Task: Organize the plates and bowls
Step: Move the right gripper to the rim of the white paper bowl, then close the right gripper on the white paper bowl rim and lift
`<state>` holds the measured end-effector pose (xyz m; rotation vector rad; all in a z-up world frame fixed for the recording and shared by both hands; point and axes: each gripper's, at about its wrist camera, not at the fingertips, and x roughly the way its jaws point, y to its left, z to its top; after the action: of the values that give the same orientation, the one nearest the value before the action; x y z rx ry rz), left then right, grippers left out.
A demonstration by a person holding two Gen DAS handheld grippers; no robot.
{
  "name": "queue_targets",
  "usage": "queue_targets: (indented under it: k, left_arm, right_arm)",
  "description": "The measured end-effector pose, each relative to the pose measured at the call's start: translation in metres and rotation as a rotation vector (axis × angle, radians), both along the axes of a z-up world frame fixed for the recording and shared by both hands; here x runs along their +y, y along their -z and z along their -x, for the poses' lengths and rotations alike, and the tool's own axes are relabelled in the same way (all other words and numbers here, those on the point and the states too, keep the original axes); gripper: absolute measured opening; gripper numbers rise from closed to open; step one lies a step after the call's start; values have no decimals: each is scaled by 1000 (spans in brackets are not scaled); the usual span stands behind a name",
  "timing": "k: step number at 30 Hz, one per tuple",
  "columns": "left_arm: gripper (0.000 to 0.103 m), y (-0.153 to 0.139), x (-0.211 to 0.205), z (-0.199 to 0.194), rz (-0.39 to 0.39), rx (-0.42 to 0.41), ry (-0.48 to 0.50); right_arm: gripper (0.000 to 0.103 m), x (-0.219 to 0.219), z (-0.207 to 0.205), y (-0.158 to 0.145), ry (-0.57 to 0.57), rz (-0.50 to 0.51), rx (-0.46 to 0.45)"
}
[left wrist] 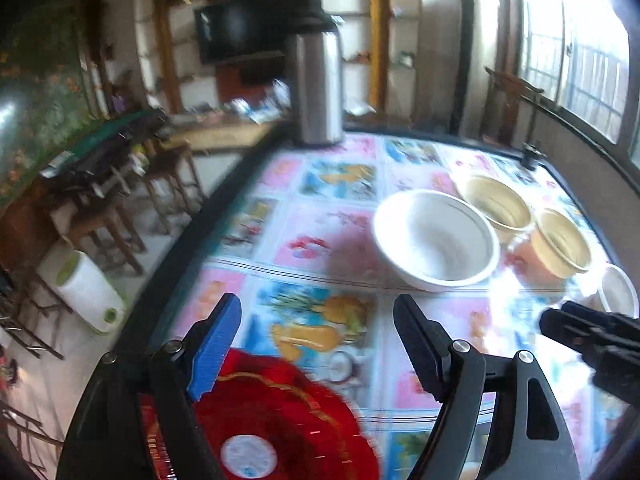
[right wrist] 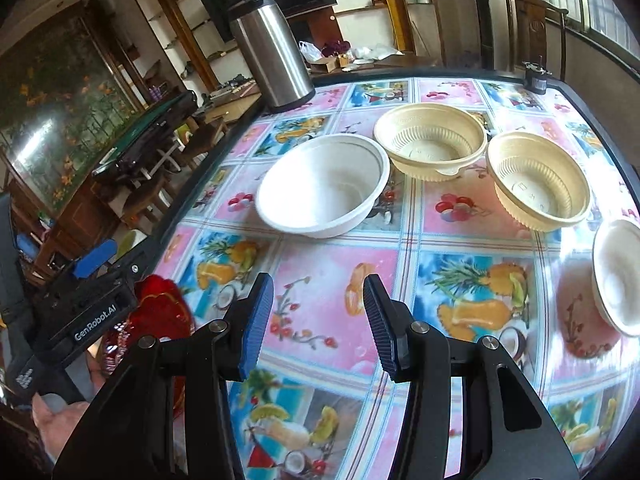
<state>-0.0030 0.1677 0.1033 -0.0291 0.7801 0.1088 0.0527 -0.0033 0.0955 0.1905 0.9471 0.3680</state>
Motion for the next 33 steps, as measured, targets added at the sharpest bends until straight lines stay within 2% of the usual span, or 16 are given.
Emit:
queue_targets:
  k: [10,12,14,26,33]
  left_arm:
    - [79,-1,-26,-54,17,28,6]
    - [79,3,-29,-62,15,33,8]
    - [79,9,-31,-70,4,50,8]
    - [79,38,-27,-120,103,205,1]
    - [79,44,-30,-136,79,226,-11]
  right_arm:
    - [47,-17,-45,13,75,-23,42]
    - [50,-19,-51,14,82,-20,47]
    - [55,-22,-57,16,90,-21,50]
    - [55,-29,-97,41,112,-103,138]
    - [55,-25,-117,49,114,-129,151]
